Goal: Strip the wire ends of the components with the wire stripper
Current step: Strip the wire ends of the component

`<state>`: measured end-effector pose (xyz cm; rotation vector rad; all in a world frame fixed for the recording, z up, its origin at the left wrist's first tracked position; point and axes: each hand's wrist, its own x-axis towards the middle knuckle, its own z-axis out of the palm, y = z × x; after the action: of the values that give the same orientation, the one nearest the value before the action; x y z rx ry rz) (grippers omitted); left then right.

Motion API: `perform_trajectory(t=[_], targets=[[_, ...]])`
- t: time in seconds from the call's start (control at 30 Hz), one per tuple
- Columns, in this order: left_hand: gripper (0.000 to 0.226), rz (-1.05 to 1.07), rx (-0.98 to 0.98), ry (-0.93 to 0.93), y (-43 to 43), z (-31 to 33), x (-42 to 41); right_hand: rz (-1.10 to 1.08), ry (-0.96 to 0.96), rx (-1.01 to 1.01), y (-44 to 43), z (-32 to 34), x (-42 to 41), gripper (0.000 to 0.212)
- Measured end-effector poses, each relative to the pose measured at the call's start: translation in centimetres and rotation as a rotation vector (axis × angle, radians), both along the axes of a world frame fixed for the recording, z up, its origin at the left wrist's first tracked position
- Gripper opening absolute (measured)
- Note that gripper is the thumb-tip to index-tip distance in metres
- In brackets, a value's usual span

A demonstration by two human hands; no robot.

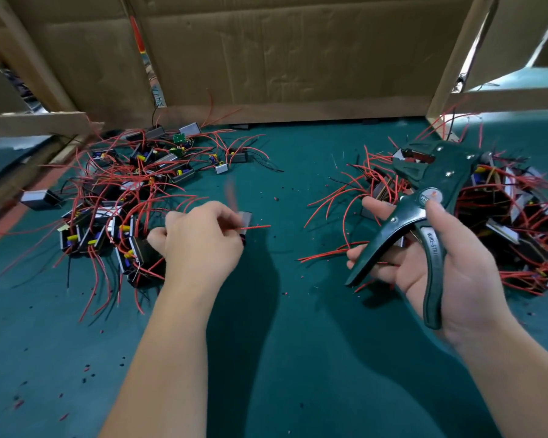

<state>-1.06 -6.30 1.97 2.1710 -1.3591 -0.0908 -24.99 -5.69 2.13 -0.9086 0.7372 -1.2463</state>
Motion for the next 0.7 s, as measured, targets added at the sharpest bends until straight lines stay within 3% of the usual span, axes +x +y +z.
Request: perform_trajectory(t=[0.17,0.37,0.53,0.6,0.7], targets=[[0.020,-0.258,-0.121,0.391,0.6,1.1,-1.6,0.034,-0.035,0.061,0.3,0.2,0.3,0.045],[0.018,-0.599,-0.354,0.403,1.5,1.1,-3.8,0.166,-0.103,0.159,0.4,0.5,0.3,0.058],[0.038,-0.805,-0.294,0.403,1.7,0.3,-5.0,0.388,-0.167,0.163,0.8,0.6,0.3,0.076],[0.053,-0.873,-0.213,0.565,1.8,0.4,-5.7,0.400,-0.158,0.153,0.8,0.7,0.5,0.084],[0.068,-0.929,-0.121,0.969,1.9,0.2,-5.8,0.377,-0.162,0.157,0.8,0.9,0.4,0.086]])
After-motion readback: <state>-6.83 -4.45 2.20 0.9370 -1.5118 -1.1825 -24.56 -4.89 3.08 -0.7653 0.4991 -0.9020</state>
